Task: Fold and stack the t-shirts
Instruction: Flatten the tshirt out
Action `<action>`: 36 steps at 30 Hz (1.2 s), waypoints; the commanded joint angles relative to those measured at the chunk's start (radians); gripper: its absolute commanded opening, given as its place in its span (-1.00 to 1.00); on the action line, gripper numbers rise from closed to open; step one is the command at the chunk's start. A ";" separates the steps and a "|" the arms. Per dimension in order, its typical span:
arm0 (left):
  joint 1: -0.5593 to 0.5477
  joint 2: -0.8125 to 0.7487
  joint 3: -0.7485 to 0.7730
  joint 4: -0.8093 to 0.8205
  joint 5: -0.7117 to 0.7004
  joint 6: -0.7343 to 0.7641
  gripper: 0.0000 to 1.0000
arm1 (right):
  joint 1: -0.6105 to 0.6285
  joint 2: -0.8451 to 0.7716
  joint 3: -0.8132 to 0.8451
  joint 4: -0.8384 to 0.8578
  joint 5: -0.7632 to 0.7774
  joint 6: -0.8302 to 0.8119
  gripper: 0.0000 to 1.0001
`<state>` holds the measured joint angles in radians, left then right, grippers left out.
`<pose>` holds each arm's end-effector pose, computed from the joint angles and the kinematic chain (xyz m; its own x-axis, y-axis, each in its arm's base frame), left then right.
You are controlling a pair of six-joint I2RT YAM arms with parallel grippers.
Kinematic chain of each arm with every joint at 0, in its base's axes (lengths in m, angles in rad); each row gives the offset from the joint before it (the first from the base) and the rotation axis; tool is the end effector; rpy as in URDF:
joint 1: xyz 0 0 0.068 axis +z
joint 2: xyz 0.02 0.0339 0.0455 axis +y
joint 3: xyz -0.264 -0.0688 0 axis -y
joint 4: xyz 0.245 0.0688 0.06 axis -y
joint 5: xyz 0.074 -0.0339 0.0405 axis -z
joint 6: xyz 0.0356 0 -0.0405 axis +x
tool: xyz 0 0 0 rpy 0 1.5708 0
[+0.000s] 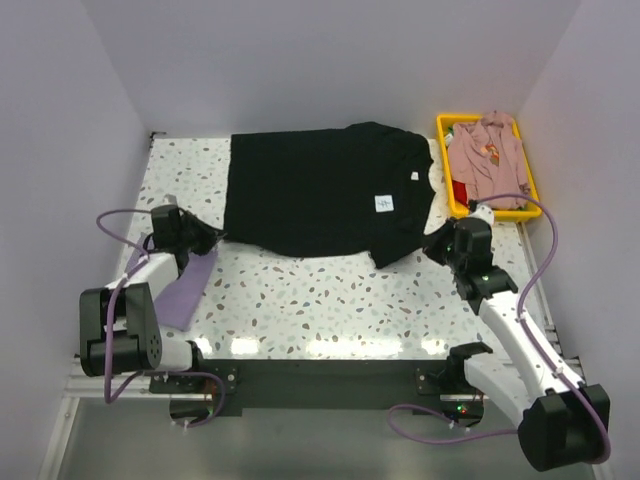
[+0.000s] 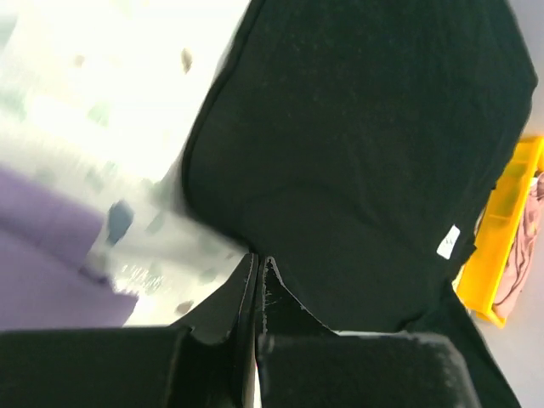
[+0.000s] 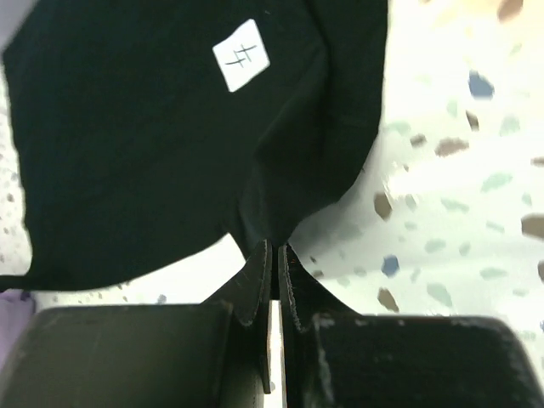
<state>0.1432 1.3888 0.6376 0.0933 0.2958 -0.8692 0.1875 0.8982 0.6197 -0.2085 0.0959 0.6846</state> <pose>0.2764 0.0294 0.1837 -0.4607 -0.8046 -0.3746 -0.4030 0.5657 -0.7194 0.2013 0.0347 0.2591 -0.4209 0.5608 -0.7129 0.2114 0.8250 0.5241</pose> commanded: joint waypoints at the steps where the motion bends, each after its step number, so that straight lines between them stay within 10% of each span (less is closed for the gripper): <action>1: -0.010 -0.063 -0.105 0.124 -0.006 -0.059 -1.00 | -0.003 -0.022 -0.061 -0.002 -0.044 0.056 -1.00; 36: 0.056 -0.069 -0.144 -0.270 -0.549 0.007 -1.00 | -0.003 -0.027 -0.189 0.052 -0.205 0.049 -1.00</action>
<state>0.1791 1.3266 0.4812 -0.0452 -0.0948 -0.9119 0.1875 0.8669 0.4362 -0.2054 -0.0887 0.7238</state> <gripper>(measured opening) 0.018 0.018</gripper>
